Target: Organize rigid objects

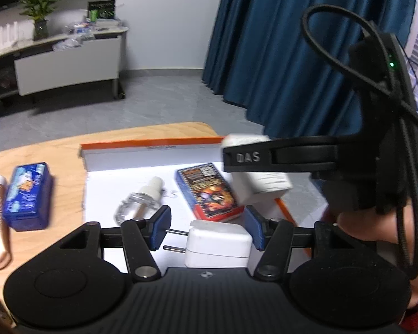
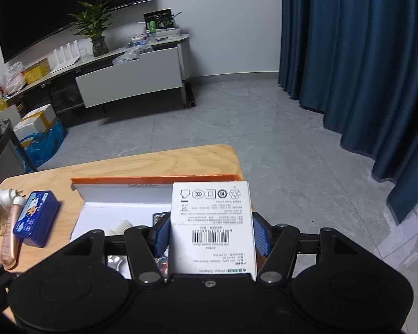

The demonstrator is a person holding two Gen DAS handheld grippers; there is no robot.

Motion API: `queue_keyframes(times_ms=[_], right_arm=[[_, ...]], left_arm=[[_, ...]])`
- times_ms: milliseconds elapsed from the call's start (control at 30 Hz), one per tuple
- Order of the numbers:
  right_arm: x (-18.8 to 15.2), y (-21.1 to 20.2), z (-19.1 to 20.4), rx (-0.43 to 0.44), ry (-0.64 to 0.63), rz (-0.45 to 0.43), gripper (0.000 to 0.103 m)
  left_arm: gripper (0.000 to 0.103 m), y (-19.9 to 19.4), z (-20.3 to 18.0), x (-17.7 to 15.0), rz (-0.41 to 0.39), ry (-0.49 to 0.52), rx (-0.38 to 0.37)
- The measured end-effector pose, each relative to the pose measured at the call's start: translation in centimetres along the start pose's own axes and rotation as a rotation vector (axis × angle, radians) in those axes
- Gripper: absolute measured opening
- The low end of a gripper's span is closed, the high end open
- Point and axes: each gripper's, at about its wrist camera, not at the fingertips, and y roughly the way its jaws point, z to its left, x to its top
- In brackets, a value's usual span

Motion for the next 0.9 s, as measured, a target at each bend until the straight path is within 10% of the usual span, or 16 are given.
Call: queue_keyframes(times_ms=[333,900], right_arm=[[-0.2,-2.2,0.3,-0.005,0.025,-0.039,0.081],[-1.5,-4.5,9.3,0.165,-0.091,-0.020,0.083]], left_arm=[[0.082,-2.0,1.1,-0.3,-0.042,-0.039,0.010],[0.096,-11.8,11.6,-5.4,-0.130,-0.103,0.265]])
